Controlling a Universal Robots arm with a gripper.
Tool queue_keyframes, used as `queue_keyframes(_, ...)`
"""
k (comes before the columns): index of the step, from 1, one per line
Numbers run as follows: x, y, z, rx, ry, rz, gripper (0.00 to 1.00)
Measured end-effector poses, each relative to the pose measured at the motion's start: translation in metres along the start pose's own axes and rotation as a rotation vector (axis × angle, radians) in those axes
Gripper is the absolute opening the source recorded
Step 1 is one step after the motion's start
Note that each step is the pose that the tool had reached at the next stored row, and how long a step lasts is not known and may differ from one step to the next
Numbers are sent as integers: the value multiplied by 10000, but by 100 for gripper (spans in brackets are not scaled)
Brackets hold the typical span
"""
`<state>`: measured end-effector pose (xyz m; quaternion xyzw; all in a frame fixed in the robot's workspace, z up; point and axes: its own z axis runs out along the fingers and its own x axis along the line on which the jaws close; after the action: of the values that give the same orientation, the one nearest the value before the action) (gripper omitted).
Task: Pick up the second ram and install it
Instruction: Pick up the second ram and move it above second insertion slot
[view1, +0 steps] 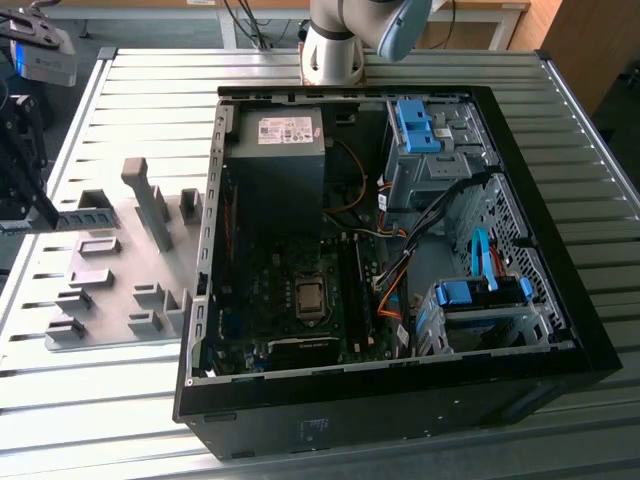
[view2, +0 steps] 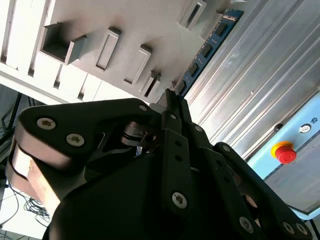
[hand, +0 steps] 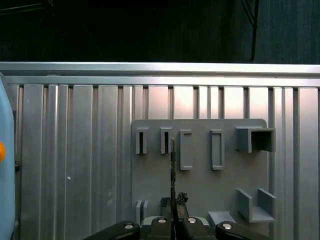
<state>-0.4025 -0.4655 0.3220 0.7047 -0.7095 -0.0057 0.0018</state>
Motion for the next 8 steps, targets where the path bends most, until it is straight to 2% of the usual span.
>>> queue_keyframes(1,0,1,-48,0,0,0,14)
queue_keyframes(8,0,1,-75,0,0,0,14)
